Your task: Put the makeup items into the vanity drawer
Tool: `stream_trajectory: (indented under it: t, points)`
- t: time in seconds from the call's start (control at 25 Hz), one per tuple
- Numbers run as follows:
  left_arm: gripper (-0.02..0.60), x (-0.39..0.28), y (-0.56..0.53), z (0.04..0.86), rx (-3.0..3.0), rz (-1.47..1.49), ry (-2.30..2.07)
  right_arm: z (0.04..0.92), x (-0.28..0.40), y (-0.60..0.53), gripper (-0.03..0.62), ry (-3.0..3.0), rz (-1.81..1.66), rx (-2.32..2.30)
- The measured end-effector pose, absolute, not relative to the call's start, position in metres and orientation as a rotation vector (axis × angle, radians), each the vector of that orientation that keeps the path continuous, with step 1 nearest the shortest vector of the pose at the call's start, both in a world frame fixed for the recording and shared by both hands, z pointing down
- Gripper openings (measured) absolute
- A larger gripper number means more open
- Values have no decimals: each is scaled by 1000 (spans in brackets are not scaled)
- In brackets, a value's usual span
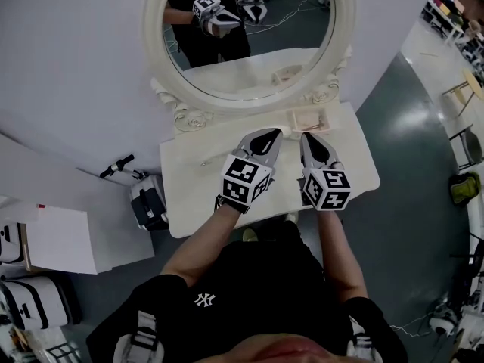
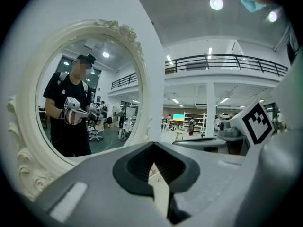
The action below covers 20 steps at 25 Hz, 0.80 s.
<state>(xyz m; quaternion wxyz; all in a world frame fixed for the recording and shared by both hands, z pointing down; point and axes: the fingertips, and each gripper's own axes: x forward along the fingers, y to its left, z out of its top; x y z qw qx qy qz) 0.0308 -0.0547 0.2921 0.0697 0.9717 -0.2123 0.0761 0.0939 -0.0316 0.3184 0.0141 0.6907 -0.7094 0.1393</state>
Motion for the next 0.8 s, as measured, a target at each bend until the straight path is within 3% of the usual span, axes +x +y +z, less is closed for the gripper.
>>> stream_trajectory:
  t: [0.8]
  points:
    - [3, 28, -47, 281, 2934, 191, -657, 311, 91, -21, 25, -2201, 399, 2162]
